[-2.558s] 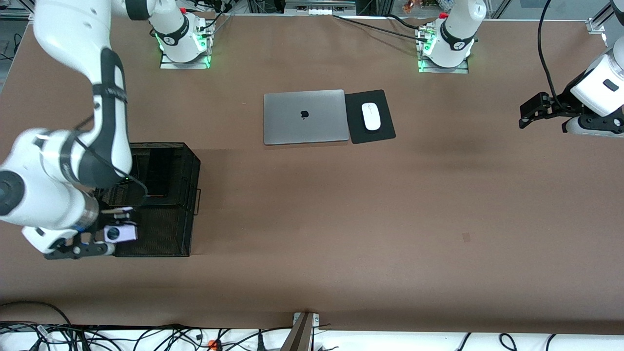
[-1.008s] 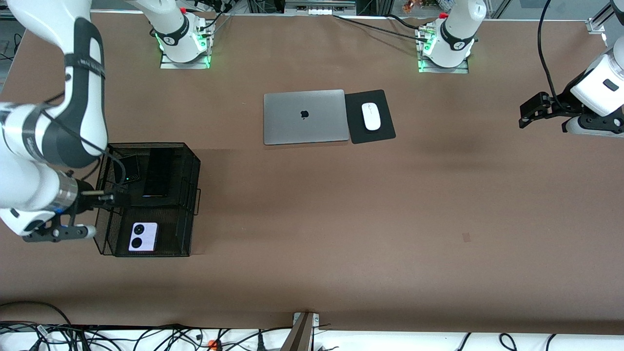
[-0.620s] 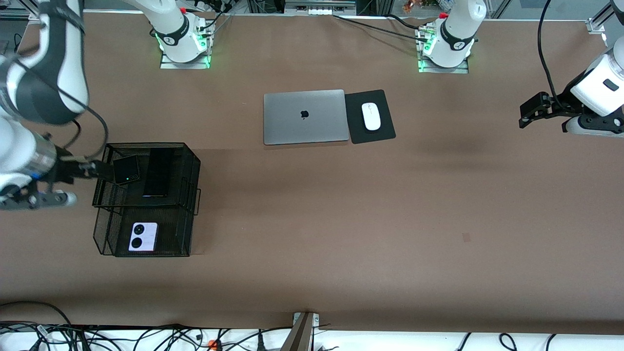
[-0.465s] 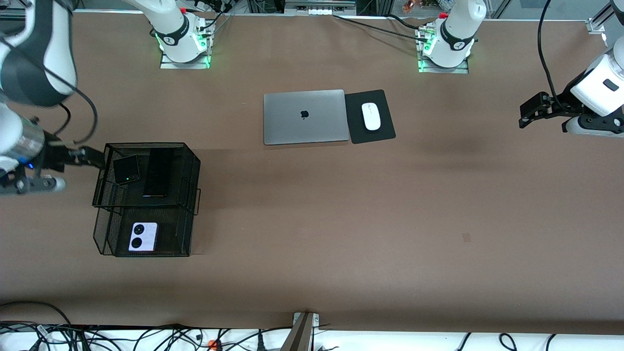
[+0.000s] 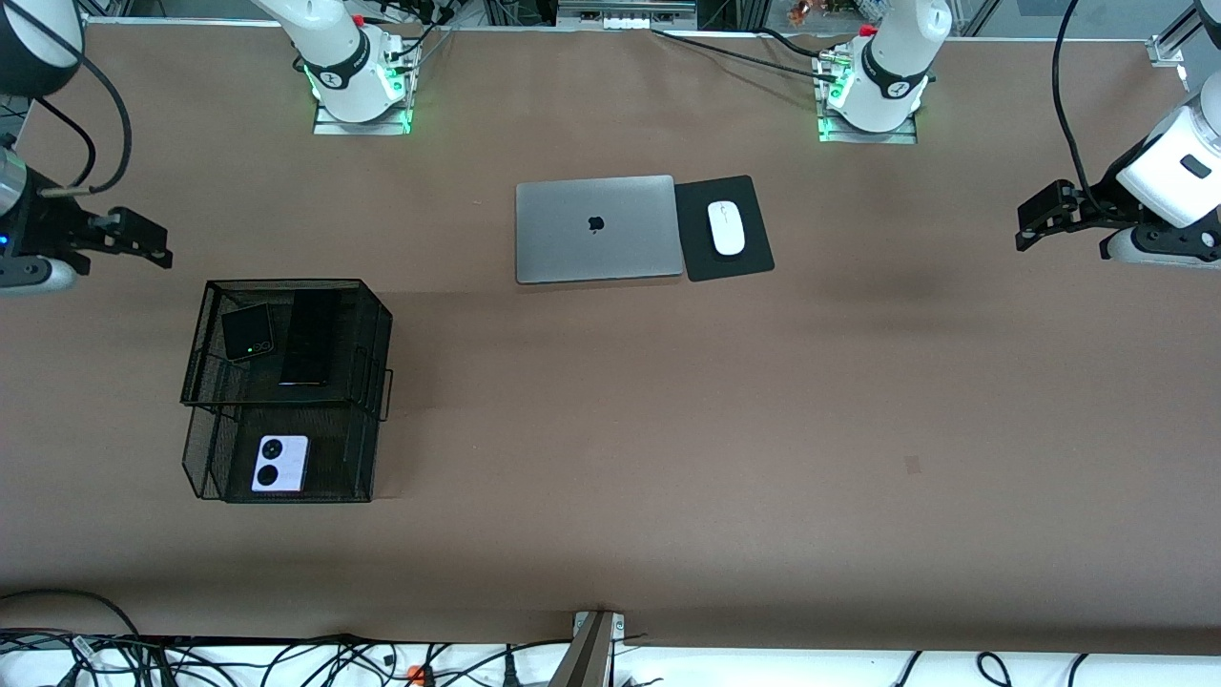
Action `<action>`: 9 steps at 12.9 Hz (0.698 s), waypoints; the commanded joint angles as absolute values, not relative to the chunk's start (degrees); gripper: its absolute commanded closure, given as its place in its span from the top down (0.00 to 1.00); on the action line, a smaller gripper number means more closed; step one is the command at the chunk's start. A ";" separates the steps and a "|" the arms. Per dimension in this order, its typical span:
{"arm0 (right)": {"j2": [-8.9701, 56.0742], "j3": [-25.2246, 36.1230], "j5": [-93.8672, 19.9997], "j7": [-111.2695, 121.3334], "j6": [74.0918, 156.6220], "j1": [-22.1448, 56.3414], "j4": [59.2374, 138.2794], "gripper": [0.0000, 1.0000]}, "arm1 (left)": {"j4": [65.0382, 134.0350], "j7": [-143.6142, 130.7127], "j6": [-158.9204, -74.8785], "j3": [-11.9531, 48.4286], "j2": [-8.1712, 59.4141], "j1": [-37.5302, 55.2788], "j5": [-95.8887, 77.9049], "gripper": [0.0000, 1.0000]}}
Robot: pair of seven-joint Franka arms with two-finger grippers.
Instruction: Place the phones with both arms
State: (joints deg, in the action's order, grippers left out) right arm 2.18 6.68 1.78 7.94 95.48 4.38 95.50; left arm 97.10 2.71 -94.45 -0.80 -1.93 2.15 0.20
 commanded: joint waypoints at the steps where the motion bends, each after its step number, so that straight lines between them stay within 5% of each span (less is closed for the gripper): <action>1: -0.35 0.89 3.25 4.67 93.09 -0.78 97.03 1.00 | 95.89 2.46 -93.34 -0.88 -1.67 2.11 -0.70 1.00; 9: 2.11 0.26 3.08 0.26 92.81 -1.23 92.55 1.00 | 95.89 2.72 -93.43 -0.97 -1.67 2.11 -0.35 1.00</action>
